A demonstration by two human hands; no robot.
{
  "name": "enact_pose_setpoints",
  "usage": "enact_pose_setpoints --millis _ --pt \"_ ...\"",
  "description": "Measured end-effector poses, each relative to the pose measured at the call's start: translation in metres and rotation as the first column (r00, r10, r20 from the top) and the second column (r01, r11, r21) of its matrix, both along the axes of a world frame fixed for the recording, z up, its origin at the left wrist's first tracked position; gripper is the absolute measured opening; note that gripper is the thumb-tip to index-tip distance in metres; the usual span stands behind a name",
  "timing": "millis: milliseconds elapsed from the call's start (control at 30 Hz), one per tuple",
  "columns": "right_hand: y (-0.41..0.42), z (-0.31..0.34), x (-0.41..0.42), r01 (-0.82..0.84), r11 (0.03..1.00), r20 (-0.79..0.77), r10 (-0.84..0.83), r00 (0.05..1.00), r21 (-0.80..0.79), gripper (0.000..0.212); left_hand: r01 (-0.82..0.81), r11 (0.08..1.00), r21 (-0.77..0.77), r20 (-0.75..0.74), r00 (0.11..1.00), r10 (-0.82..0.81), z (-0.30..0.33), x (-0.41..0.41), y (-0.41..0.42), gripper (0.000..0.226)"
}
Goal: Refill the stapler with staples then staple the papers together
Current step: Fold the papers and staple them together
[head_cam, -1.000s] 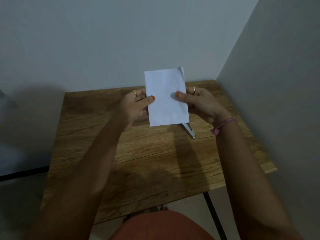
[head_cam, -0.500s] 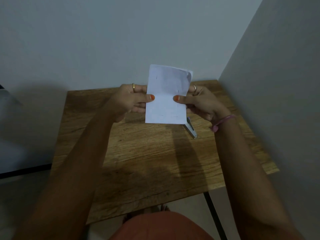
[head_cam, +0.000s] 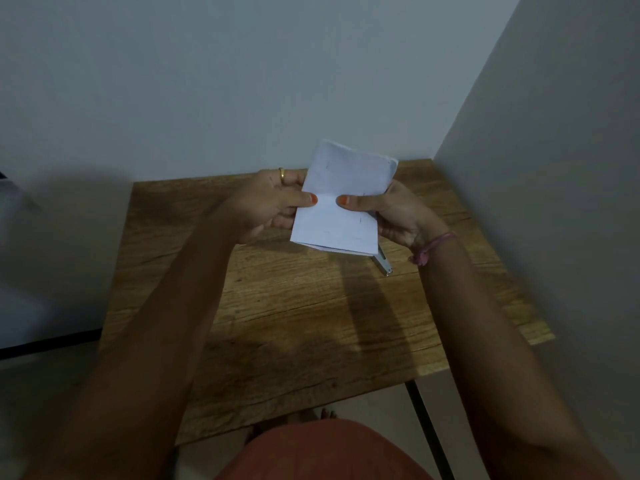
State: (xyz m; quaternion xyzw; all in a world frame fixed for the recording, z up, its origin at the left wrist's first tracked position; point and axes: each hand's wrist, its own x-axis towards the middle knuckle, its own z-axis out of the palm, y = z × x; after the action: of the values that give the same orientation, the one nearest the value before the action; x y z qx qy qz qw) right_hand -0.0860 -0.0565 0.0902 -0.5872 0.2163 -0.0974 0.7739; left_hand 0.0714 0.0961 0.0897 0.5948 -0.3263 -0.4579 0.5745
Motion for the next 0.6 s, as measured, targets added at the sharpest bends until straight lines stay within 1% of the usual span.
enact_pose_setpoints --millis 100,167,233,300,333,367,433,467,533,600 --pt "-0.001 -0.001 -0.001 0.006 0.999 -0.036 -0.008 0.999 -0.034 0.047 -0.012 1.000 0.025 0.027 1.000 0.012 -0.001 0.000 -0.002 0.022" --pt "0.000 -0.002 -0.002 0.008 0.999 -0.037 -0.010 0.999 -0.053 0.042 -0.009 0.999 0.038 0.017 1.000 0.009 -0.002 -0.002 -0.003 0.020" --pt "-0.001 -0.003 -0.004 0.028 0.998 -0.007 -0.028 1.000 -0.061 0.029 -0.029 0.999 0.033 -0.004 1.000 0.029 -0.003 -0.003 -0.002 0.018" --pt "-0.002 -0.003 -0.008 0.036 0.997 0.062 -0.032 0.998 -0.061 0.021 -0.069 0.998 0.010 -0.044 0.997 0.069 -0.004 -0.003 -0.001 0.019" --pt "-0.002 -0.003 -0.010 0.037 0.995 0.092 -0.028 0.995 -0.096 0.022 -0.083 0.997 -0.002 -0.061 0.995 0.082 -0.005 -0.004 0.000 0.021" --pt "-0.002 -0.003 -0.011 0.044 0.984 0.111 -0.025 0.994 -0.171 0.024 -0.089 0.996 -0.013 -0.077 0.993 0.088 -0.005 -0.004 0.000 0.022" --pt "0.000 -0.001 -0.015 0.058 0.934 0.146 -0.006 0.989 -0.352 0.032 -0.090 0.995 -0.042 -0.119 0.989 0.084 -0.004 -0.006 0.001 0.023" --pt "0.001 0.001 -0.017 0.058 0.907 0.168 0.014 0.986 -0.417 0.035 -0.085 0.995 -0.054 -0.144 0.987 0.077 -0.004 -0.006 0.000 0.027" --pt "0.001 0.006 -0.021 0.060 0.857 0.207 0.056 0.977 -0.512 0.038 -0.070 0.996 -0.062 -0.211 0.976 0.055 -0.004 -0.007 0.000 0.032" --pt "-0.001 0.010 -0.025 0.070 0.795 0.209 0.072 0.975 -0.603 0.037 -0.065 0.997 -0.049 -0.281 0.959 0.049 -0.004 -0.007 0.000 0.030"
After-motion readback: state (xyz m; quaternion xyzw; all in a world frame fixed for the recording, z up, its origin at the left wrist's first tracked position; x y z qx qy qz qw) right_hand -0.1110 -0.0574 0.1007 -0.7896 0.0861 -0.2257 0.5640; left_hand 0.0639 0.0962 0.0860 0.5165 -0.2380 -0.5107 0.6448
